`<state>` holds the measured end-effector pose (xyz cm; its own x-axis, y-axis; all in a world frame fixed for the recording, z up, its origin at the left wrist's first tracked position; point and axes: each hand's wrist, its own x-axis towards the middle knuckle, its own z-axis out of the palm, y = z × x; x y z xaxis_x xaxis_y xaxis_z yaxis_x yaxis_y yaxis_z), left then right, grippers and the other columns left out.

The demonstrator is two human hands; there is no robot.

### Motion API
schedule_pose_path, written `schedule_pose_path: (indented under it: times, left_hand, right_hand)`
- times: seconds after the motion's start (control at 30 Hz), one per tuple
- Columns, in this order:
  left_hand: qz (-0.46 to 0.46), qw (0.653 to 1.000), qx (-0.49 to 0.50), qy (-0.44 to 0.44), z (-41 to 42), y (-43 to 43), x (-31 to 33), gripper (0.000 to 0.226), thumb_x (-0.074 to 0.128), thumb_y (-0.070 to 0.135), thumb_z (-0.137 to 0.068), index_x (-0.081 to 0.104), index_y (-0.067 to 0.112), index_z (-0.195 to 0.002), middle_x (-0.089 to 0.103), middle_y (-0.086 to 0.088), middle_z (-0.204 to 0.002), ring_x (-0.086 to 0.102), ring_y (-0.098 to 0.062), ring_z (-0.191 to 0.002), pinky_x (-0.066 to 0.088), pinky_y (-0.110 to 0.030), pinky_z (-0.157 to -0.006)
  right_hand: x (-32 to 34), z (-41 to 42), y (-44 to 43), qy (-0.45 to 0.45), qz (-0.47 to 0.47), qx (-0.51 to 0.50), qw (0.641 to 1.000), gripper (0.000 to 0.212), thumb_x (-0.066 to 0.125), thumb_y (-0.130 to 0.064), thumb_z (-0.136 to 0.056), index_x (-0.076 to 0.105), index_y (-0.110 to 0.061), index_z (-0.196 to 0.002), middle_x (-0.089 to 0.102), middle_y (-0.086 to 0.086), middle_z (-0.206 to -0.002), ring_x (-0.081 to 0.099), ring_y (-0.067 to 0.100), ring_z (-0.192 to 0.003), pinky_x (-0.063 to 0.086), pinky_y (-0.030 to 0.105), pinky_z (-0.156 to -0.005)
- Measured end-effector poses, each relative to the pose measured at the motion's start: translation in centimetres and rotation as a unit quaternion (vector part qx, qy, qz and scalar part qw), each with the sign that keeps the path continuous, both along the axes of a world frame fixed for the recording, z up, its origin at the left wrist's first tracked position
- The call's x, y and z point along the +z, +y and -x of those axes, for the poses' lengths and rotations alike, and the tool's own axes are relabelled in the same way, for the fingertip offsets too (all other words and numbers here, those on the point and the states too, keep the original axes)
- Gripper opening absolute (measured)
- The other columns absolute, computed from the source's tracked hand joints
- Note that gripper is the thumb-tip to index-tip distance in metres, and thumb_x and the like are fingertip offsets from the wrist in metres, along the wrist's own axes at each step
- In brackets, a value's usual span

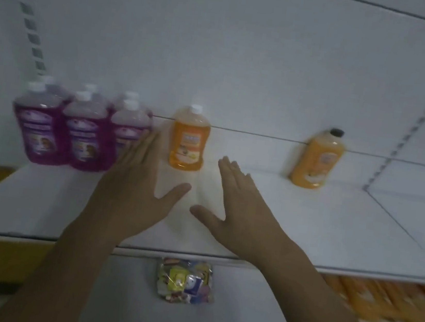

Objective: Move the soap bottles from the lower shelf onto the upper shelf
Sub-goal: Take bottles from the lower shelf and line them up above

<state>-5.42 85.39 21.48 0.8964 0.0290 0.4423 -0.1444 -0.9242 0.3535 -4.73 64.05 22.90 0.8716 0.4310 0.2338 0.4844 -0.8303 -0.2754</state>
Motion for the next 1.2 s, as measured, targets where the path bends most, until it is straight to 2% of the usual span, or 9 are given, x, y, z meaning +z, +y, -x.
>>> schedule_pose_path:
  times: [0.07,0.2,0.33,0.5,0.73,0.8,0.9,1.03,1.2]
  left_hand:
    - [-0.021,0.999,-0.032,0.003,0.2,-2.5,-0.4,0.113,0.031,0.09,-0.08,-0.012,0.024,-0.162,-0.004,0.003,-0.173,0.002,-0.017,-0.159,0.01,-0.038,-0.126]
    - [-0.053,0.991,-0.117,0.029,1.1,-8.2,-1.7,0.121,0.015,0.099,-0.074,-0.024,0.023,-0.159,-0.024,0.004,-0.17,-0.015,-0.014,-0.157,0.004,-0.038,-0.127]
    - [-0.088,0.976,-0.194,0.043,2.5,-14.7,-2.4,0.124,0.007,0.102,-0.069,-0.025,0.023,-0.159,-0.03,0.008,-0.167,-0.02,-0.013,-0.156,0.001,-0.038,-0.126]
    - [-0.107,0.957,-0.264,0.049,4.8,-23.2,-3.0,0.12,0.003,0.1,-0.071,-0.025,0.024,-0.159,-0.029,0.01,-0.167,-0.027,-0.005,-0.152,-0.009,-0.028,-0.121]
    - [-0.055,0.926,-0.361,0.098,9.2,-38.8,-4.9,0.117,0.006,0.101,-0.07,-0.025,0.03,-0.159,-0.031,0.019,-0.165,-0.027,0.001,-0.151,-0.002,-0.033,-0.125]
    - [-0.062,0.918,-0.375,0.114,10.5,-43.1,-5.4,0.119,0.003,0.102,-0.066,-0.027,0.033,-0.158,-0.032,0.021,-0.164,-0.028,-0.001,-0.151,0.001,-0.034,-0.124]
    - [-0.081,0.904,-0.4,0.126,11.4,-48.8,-6.1,0.12,0.003,0.103,-0.064,-0.027,0.034,-0.157,-0.028,0.018,-0.166,-0.02,-0.008,-0.154,0.006,-0.04,-0.124]
    - [-0.102,0.88,-0.445,0.13,11.3,-55.2,-7.5,0.12,0.009,0.1,-0.069,-0.02,0.028,-0.161,-0.024,0.015,-0.168,-0.022,-0.003,-0.151,0.001,-0.037,-0.124]
    - [-0.132,0.847,-0.491,0.153,9.3,-62.4,-10.0,0.122,0.005,0.103,-0.068,-0.024,0.028,-0.16,-0.026,0.015,-0.168,-0.022,-0.003,-0.153,0.001,-0.037,-0.125]
  right_hand:
    - [-0.6,2.2,-3.1,0.008,0.019,-0.03,0.999,0.111,0.041,-0.081,-0.088,-0.016,-0.021,-0.162,-0.024,-0.005,-0.169,-0.021,0.013,-0.156,-0.003,0.04,-0.129]
    - [-2.1,6.9,-9.2,0.009,0.015,-0.102,0.995,0.124,0.039,-0.092,-0.08,-0.026,-0.021,-0.158,-0.036,-0.007,-0.164,-0.034,0.007,-0.15,-0.01,0.036,-0.127]
    - [-3.6,11.2,-16.0,0.019,0.014,-0.175,0.984,0.13,0.037,-0.097,-0.075,-0.028,-0.021,-0.157,-0.038,-0.009,-0.162,-0.036,0.005,-0.148,-0.008,0.038,-0.128]
    - [-5.1,16.1,-25.1,0.058,-0.031,-0.245,0.967,0.129,0.039,-0.097,-0.074,-0.028,-0.025,-0.158,-0.039,-0.014,-0.161,-0.035,0.002,-0.148,-0.007,0.036,-0.128]
    - [-6.9,22.5,-38.6,0.077,-0.078,-0.331,0.937,0.128,0.041,-0.096,-0.075,-0.029,-0.028,-0.157,-0.037,-0.016,-0.162,-0.033,0.0,-0.148,-0.003,0.038,-0.129]
    - [-7.4,24.0,-42.1,0.083,-0.079,-0.356,0.928,0.13,0.041,-0.098,-0.073,-0.029,-0.028,-0.157,-0.037,-0.015,-0.162,-0.033,0.0,-0.148,-0.003,0.039,-0.13]
    - [-8.0,25.7,-46.7,0.091,-0.085,-0.39,0.912,0.133,0.04,-0.1,-0.07,-0.029,-0.026,-0.157,-0.037,-0.014,-0.163,-0.033,0.001,-0.149,-0.003,0.04,-0.13]
    - [-9.3,27.1,-51.6,0.101,-0.098,-0.428,0.893,0.136,0.038,-0.102,-0.067,-0.028,-0.025,-0.157,-0.035,-0.012,-0.163,-0.032,0.003,-0.15,-0.004,0.04,-0.13]
    - [-11.0,27.2,-56.9,0.116,-0.081,-0.458,0.878,0.137,0.04,-0.101,-0.068,-0.029,-0.024,-0.157,-0.037,-0.01,-0.163,-0.034,0.003,-0.149,-0.007,0.039,-0.129]
